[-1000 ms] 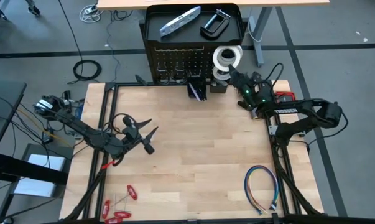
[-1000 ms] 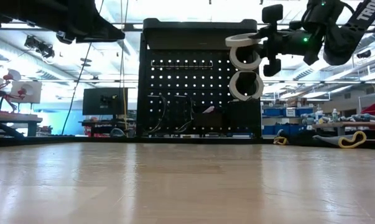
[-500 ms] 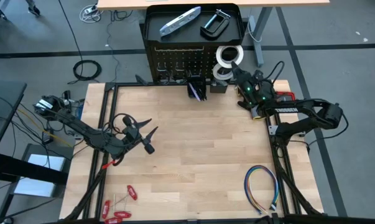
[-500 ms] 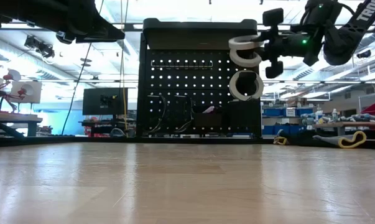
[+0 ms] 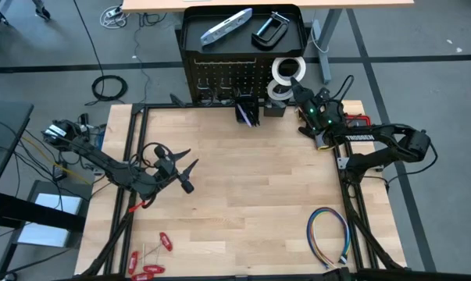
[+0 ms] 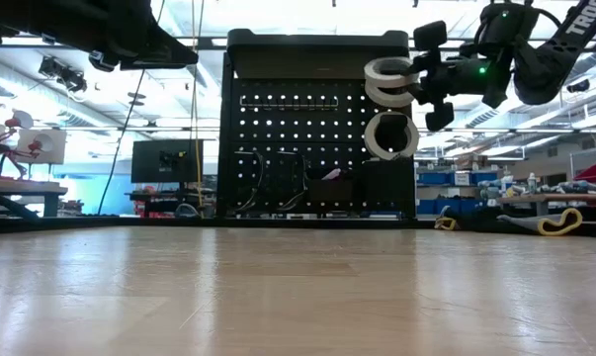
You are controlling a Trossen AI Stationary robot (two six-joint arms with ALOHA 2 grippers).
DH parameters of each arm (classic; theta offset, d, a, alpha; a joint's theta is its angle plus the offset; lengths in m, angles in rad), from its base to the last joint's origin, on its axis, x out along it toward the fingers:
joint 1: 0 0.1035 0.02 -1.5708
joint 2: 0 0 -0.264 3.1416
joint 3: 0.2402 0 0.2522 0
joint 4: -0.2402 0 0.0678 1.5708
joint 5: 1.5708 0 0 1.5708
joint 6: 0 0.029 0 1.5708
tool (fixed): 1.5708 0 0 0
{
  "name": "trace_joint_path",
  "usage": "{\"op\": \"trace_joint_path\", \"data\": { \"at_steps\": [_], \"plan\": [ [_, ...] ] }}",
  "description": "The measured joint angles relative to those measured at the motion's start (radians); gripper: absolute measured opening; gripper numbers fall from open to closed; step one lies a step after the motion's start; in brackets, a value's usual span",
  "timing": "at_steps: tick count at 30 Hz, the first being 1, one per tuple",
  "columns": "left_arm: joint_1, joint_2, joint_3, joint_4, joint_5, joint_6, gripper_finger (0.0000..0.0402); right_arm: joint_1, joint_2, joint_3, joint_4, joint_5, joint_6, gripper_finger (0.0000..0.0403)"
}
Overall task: Hang tools onto peg board
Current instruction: Hang the white masking tape on the peg board
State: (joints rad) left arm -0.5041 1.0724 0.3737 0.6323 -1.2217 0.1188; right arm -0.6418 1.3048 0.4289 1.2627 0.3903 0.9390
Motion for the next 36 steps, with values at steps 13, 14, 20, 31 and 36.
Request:
{"op": "trace_joint_path", "data": {
  "at_steps": [13,14,20,31,36],
  "plan": [
    [0.000,0.000,0.000,-0.004,0.000,-0.001,0.0198,-0.005,0.004,-0.004,-0.029,0.047,-0.109,0.0154],
    [0.000,0.000,0.000,-0.004,0.000,-0.001,0.0198,-0.007,0.004,-0.004,-0.037,0.047,-0.109,0.0158],
    [0.000,0.000,0.000,-0.004,0.000,-0.001,0.0198,-0.025,0.004,-0.004,-0.108,0.046,-0.130,0.0182],
    [-0.010,0.000,-0.001,-0.004,0.000,-0.002,0.0198,-0.026,0.003,-0.004,-0.101,0.032,-0.309,0.0246],
    [-0.022,0.000,-0.001,-0.035,0.000,-0.003,0.0198,-0.009,-0.002,-0.004,-0.090,0.018,-0.384,0.0251]
  ]
}}
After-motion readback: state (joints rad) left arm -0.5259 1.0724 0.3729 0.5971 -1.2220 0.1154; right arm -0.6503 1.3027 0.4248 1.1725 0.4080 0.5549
